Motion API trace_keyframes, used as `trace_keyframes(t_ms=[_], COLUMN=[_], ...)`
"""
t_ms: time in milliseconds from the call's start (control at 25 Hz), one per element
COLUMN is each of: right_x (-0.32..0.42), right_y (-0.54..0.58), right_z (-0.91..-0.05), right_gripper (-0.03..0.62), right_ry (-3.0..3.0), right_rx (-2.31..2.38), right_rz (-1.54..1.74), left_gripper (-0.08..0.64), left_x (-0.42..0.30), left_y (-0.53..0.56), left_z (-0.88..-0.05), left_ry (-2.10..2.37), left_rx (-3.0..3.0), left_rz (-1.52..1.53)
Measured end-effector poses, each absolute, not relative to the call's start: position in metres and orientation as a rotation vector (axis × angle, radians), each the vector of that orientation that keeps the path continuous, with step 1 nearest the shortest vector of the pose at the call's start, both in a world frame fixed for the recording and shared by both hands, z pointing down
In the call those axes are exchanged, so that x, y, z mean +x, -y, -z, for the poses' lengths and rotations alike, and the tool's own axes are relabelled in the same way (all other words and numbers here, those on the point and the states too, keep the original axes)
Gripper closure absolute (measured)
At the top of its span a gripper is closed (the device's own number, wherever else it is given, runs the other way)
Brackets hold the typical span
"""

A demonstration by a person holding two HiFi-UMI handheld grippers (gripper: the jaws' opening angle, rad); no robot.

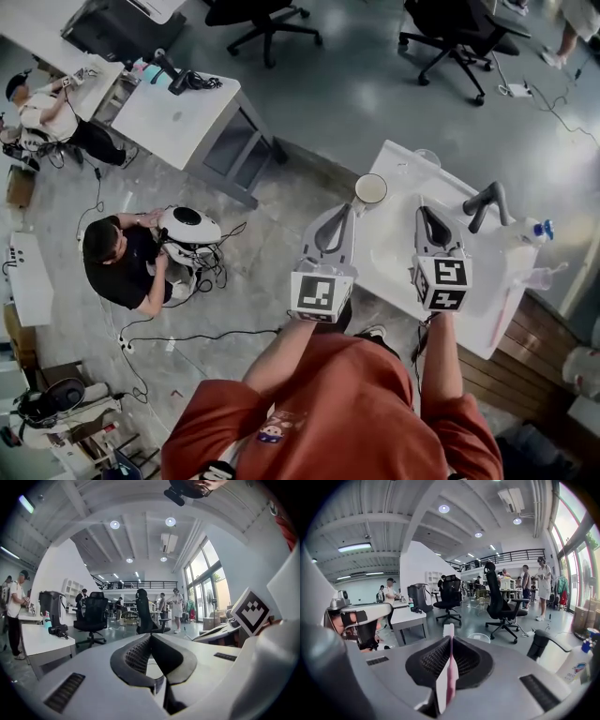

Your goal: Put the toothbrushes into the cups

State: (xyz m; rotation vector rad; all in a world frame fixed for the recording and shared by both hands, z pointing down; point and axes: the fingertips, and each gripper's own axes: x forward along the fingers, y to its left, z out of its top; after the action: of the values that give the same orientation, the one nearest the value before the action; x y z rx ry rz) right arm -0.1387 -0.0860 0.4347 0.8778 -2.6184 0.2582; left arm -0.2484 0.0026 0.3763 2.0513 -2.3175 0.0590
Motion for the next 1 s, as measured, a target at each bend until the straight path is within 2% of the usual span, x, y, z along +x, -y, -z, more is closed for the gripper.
trace_keyframes(t_ms=[480, 1000], right_x=[-0.244, -0.307], right_y=[0.115, 0.13], right_z=[-0.402, -0.36], right_gripper=[0.565, 0.565], right_ry=[2.788, 3.045], right_rx=[0.814, 0.843], right_rz=[-0.281, -0.275], left_gripper=[0.541, 0.541], left_x=[-0.329, -0.384], left_y=[0.023, 0.048], left_z=[-0.388, -0.387], left_ry=[2.294, 2.273], left_rx=[2.028, 2.033], left_rz=[-0.053, 0.021])
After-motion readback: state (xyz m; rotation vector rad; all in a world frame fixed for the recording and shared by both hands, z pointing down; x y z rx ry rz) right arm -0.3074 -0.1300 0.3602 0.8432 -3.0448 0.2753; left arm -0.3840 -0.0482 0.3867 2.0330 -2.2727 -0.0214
